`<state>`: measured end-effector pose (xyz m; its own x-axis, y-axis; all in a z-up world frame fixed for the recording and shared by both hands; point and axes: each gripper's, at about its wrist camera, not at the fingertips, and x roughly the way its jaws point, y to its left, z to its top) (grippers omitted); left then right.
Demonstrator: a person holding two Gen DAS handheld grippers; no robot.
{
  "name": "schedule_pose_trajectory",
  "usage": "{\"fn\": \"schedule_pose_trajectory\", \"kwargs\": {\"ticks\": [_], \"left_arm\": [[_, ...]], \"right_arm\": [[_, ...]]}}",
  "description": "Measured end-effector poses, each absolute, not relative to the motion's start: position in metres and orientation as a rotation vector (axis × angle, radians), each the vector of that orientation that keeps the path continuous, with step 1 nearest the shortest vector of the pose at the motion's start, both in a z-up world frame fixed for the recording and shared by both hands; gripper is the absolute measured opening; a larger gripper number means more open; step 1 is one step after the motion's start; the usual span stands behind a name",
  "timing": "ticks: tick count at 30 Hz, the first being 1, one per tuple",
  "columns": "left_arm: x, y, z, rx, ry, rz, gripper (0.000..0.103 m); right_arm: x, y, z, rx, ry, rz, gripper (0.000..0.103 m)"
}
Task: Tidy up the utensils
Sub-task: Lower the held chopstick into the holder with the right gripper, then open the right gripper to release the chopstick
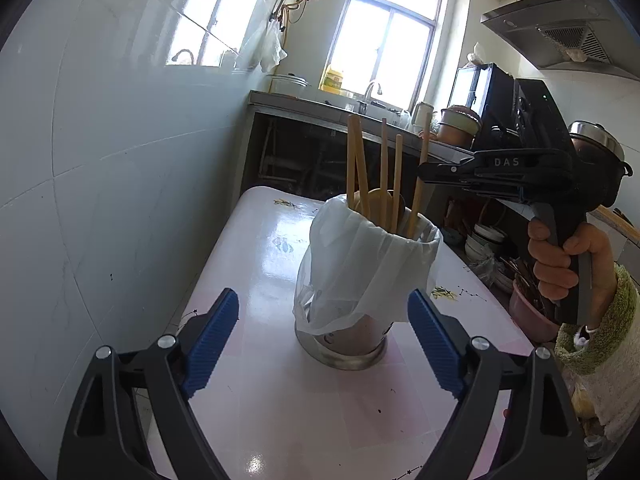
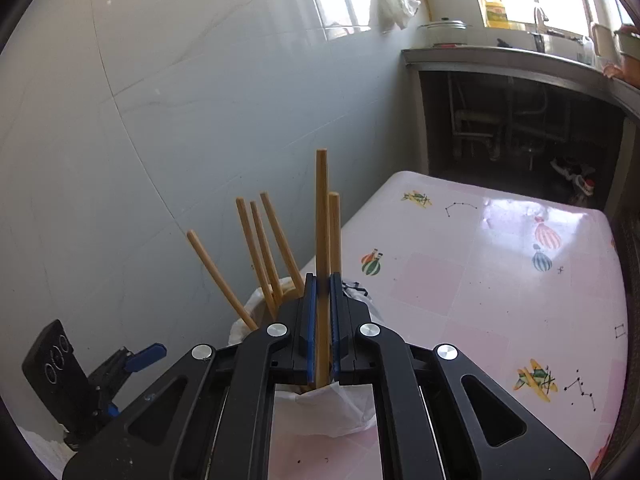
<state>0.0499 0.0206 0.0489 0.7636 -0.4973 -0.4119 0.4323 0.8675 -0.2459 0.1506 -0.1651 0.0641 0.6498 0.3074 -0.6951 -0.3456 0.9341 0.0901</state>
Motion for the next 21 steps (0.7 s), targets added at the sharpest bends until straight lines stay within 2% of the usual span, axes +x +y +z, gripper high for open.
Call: {"fn": "schedule_pose_trajectory", "kwargs": {"ticks": [12,21], "left_arm": [[0.038,0.007,0.050,-0.108,0.502,-0.498,0.087],[0.031,0.002,0.047,-0.090,0.521,-0.468,0.088]], "right_arm": [[0.129,-0.155,0.070,-0.101,0.724,0.346,0.005],[0.133,-0.151,0.037,-0.142,0.825,0.330,0.005]]}}
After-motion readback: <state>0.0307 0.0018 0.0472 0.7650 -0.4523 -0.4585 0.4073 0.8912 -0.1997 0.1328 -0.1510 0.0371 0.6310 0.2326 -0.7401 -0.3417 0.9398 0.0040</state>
